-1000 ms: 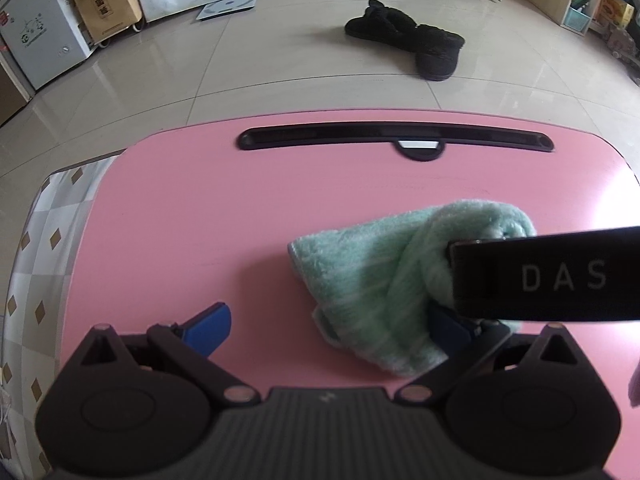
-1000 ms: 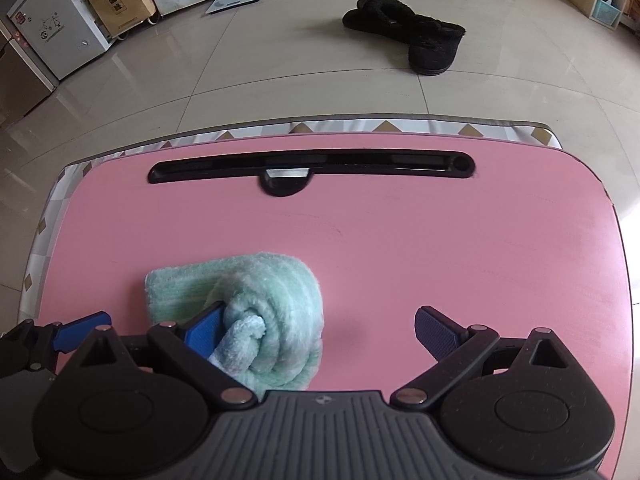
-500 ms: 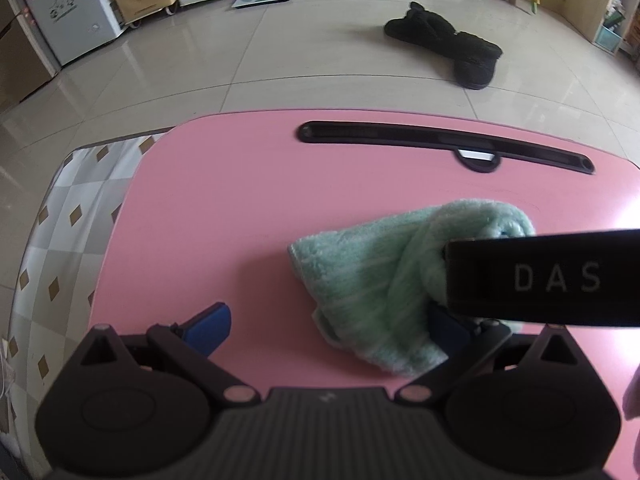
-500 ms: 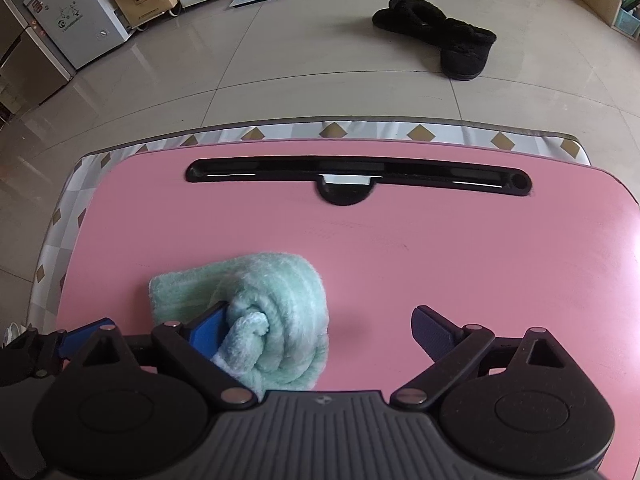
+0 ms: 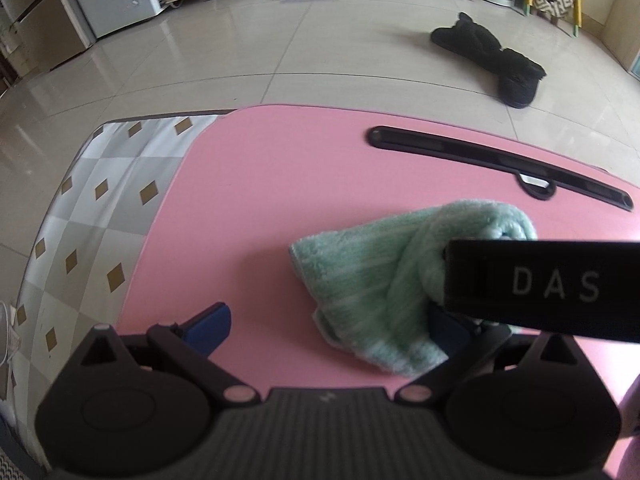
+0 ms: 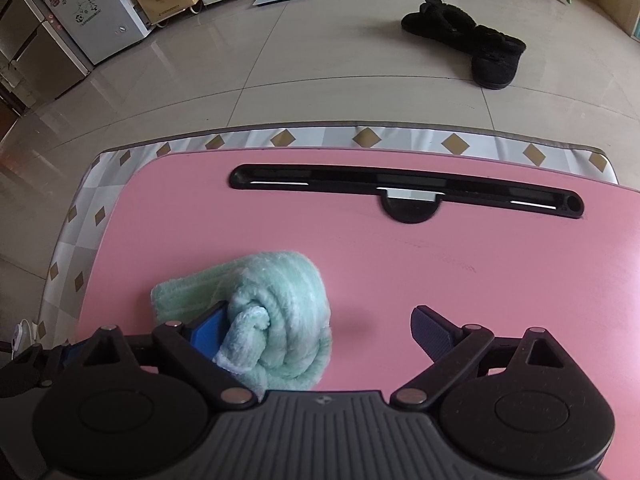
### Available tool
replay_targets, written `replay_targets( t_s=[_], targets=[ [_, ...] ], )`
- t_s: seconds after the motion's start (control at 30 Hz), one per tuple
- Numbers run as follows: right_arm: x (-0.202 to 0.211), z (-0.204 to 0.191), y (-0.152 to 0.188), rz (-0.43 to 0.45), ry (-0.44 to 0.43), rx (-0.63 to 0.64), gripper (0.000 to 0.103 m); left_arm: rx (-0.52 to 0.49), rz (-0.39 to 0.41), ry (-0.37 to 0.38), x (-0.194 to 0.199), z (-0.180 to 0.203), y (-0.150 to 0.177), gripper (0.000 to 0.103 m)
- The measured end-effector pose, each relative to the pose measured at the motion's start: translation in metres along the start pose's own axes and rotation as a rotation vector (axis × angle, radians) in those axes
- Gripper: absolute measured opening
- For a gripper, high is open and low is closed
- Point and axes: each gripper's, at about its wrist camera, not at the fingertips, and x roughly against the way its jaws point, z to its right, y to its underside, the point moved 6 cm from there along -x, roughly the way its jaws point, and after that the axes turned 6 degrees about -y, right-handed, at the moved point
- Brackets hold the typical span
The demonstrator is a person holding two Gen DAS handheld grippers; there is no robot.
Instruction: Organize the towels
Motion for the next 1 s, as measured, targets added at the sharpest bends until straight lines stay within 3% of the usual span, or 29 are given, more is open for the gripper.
replay_targets(
  t_s=[0.5,1.0],
  targets=[
    [-0.014,-0.025,-0.007,0.013,-0.041,0.005,0.092,0.086,-0.016,-0.018,-0.009,-0.029,-0.006,0.103],
    [-0.01,-0.021,-0.007,0.023,-0.03,-0.013,0.092,0.063,-0.002,0.025,-0.004,-0.021,-0.008,0.1]
  ],
)
